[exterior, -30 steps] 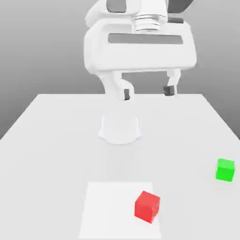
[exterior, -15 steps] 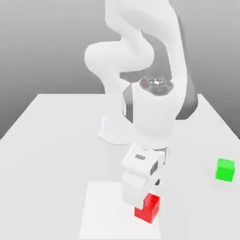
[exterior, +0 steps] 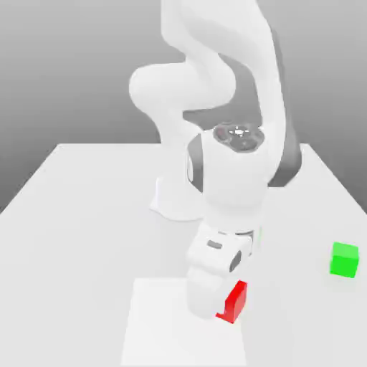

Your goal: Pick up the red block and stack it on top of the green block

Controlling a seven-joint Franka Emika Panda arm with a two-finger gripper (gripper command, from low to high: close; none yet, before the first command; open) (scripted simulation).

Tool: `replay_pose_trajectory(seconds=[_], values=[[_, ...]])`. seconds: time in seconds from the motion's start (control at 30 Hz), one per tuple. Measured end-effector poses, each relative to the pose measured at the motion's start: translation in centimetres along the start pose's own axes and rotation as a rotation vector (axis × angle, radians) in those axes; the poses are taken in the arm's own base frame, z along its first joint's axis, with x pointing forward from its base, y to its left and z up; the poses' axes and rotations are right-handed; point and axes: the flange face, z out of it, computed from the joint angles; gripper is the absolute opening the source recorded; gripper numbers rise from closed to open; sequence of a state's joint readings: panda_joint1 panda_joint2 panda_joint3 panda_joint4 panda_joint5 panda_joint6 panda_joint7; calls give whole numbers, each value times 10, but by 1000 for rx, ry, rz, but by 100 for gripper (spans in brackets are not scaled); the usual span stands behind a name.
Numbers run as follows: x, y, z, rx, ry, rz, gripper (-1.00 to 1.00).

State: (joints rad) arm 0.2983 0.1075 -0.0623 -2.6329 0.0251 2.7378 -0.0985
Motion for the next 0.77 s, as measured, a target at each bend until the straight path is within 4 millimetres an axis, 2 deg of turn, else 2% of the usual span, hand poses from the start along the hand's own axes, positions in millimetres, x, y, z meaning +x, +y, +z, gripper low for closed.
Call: replay_pose_trajectory(seconds=[0.1, 0.2, 0.3, 0.4, 0.43, 0.47, 0.57, 0.6, 0.77], values=[[-1, -80, -9, 5, -2, -211, -100], [-17, -159, -18, 6, -3, -424, -100], [-46, -229, -26, 3, -3, -627, -100], [-84, -291, -30, -2, -2, -822, -100], [-88, -297, -24, -3, -2, -842, -100], [-82, -290, -14, -4, -1, -822, -100], [-80, -287, 20, -5, -1, -816, -100], [-80, -287, 27, -5, -1, -815, 100], [-80, -287, 27, -5, -1, -815, 100]])
